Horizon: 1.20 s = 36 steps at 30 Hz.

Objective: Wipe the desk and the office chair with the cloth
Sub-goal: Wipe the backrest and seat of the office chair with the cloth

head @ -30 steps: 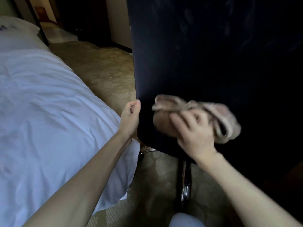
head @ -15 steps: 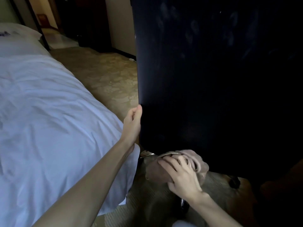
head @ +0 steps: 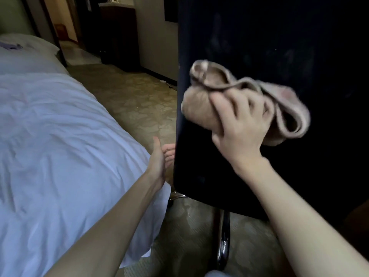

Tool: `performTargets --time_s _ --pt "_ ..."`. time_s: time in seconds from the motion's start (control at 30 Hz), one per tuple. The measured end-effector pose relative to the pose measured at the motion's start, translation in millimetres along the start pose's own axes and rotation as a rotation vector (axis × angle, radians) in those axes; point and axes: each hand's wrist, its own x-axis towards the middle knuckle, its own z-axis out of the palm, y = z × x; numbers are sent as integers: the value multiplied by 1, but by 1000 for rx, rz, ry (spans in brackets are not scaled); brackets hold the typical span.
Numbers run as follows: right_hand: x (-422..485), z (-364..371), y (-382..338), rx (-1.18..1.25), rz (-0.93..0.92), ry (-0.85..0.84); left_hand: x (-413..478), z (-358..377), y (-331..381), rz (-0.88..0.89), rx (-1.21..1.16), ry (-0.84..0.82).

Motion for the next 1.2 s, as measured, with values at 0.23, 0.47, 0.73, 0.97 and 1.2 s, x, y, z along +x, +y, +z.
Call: performTargets --time_s 0.23,0.47,0.73,0.97,1.2 --pt "-194 25 -34 147 -339 -646 -1 2 6 -42 -17 -44" --pt "-231 19 -40 173 -594 -955 -11 5 7 -6 32 -30" --pt "-147 -31 -16 183 -434 -720 -25 46 63 123 85 40" --pt "27 -108 53 29 -206 -102 -40 76 137 348 136 32" --pt "103 -151 135 -140 167 213 -60 87 159 310 5 -20"
